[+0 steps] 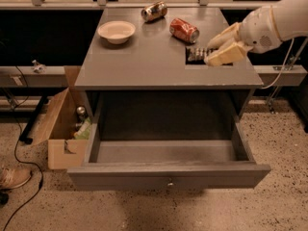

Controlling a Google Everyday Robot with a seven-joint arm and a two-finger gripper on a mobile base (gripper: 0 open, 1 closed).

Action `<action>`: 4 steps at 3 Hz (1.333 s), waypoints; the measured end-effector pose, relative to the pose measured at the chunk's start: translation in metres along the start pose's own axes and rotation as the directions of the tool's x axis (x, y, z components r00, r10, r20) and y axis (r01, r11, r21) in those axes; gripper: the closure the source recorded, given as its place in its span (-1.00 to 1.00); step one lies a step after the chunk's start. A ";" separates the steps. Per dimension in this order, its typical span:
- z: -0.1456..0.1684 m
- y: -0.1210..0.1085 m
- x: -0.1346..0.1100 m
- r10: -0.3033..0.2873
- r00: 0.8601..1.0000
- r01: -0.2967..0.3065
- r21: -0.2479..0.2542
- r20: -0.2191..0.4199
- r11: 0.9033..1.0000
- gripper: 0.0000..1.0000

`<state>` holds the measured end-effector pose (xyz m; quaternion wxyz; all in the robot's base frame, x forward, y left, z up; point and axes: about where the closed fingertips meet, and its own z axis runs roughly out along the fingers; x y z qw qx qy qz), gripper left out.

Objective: Place rxbar chocolate into top drawer

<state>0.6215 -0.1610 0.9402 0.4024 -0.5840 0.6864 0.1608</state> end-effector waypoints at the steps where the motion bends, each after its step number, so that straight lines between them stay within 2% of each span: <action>1: 0.032 0.057 0.040 0.080 0.995 -0.086 -0.080 -0.065 0.993 1.00; 2: 0.034 0.059 0.043 0.088 0.994 -0.093 -0.079 -0.067 0.993 1.00; 3: 0.046 0.071 0.063 0.131 0.988 -0.138 -0.088 -0.087 0.986 1.00; 4: 0.061 0.086 0.123 0.229 0.965 -0.235 -0.025 -0.129 0.972 1.00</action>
Offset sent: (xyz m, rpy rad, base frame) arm -0.0265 0.0029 -0.0327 -0.0143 0.0652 -0.0214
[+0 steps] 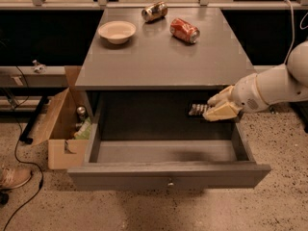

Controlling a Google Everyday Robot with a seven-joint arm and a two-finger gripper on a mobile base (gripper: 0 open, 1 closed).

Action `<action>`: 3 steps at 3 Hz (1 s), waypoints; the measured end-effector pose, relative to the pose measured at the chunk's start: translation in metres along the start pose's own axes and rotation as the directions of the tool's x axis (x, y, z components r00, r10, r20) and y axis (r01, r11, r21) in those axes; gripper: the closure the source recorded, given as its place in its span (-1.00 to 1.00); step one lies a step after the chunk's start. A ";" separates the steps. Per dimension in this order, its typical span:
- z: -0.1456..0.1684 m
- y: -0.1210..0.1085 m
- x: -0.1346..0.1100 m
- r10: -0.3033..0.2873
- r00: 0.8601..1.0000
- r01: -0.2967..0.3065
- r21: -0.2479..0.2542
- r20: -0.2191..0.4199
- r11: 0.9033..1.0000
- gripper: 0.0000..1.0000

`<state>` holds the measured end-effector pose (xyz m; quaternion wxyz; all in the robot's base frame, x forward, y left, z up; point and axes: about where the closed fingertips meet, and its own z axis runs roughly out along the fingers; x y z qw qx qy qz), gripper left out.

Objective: Place rxbar chocolate into top drawer

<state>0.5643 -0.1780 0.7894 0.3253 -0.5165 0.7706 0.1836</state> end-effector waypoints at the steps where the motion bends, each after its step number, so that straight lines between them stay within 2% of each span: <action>1: 0.015 -0.007 0.037 0.064 0.998 -0.063 0.038 -0.013 0.997 1.00; 2: 0.043 -0.011 0.076 0.151 0.986 -0.153 0.025 0.066 0.988 0.94; 3: 0.066 -0.008 0.089 0.194 0.973 -0.193 -0.017 0.123 0.981 0.49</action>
Offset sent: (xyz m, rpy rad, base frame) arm 0.0072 -0.0504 -0.1148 0.1642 0.0642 -0.1940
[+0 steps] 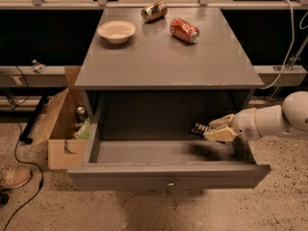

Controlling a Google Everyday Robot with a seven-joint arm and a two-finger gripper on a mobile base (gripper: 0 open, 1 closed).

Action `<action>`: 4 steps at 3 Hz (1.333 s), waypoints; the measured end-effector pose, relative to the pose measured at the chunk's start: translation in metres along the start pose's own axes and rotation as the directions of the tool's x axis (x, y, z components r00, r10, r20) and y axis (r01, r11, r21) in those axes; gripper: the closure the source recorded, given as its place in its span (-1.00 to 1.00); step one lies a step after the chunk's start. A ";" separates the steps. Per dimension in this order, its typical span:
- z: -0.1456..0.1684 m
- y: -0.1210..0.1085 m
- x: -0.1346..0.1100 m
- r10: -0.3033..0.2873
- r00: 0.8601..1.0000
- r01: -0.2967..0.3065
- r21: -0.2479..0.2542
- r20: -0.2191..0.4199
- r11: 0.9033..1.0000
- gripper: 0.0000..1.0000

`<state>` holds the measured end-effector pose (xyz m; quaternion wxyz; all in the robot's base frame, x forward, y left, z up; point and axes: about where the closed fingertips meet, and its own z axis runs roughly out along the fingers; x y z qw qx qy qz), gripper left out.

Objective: Place rxbar chocolate into top drawer

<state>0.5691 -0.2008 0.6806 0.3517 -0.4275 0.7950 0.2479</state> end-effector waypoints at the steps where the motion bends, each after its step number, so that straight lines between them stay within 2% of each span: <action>1: 0.034 0.007 0.004 0.017 0.999 -0.015 -0.057 0.028 0.998 0.02; 2: 0.059 0.015 -0.003 -0.006 1.000 0.007 -0.088 0.013 0.996 -0.44; 3: 0.068 0.019 -0.013 -0.040 0.999 0.040 -0.096 0.000 0.995 -0.91; 4: 0.058 0.019 -0.023 -0.077 0.997 0.076 -0.073 -0.013 0.994 -1.00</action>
Offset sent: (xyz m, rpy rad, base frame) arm 0.0145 0.0762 -0.0434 0.0252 0.0383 0.1117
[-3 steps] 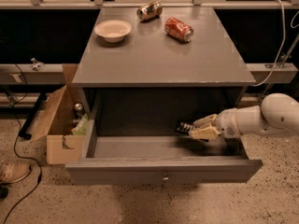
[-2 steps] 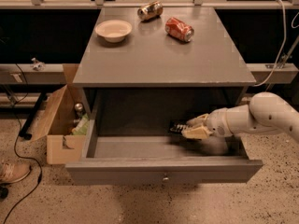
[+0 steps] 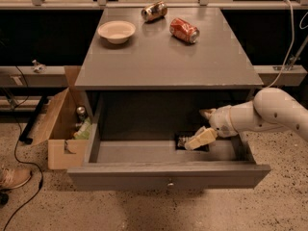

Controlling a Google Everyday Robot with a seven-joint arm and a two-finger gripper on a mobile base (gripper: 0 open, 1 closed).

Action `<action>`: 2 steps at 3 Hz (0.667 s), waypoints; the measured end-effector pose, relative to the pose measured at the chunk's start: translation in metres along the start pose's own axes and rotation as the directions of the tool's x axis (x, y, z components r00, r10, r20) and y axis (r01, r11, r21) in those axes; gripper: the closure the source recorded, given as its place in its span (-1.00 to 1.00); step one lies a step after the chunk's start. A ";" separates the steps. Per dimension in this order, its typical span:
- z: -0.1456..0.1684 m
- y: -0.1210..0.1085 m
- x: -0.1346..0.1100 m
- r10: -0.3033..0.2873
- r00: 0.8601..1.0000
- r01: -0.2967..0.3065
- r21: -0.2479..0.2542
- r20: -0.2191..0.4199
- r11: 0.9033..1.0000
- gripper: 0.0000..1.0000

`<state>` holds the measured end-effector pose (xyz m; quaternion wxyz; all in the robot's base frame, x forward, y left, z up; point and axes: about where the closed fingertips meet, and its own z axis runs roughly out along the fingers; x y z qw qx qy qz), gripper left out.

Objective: Place rxbar chocolate into top drawer

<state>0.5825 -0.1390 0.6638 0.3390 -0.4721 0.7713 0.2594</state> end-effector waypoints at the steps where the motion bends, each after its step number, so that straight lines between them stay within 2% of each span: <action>1: -0.030 -0.001 -0.008 -0.013 0.999 0.011 0.042 0.052 0.999 -1.00; 2: -0.080 -0.002 -0.002 0.007 0.996 -0.018 0.118 0.095 0.993 -1.00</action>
Offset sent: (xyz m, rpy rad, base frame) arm -0.0361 -0.1021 0.0804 0.0568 -0.1362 -0.1921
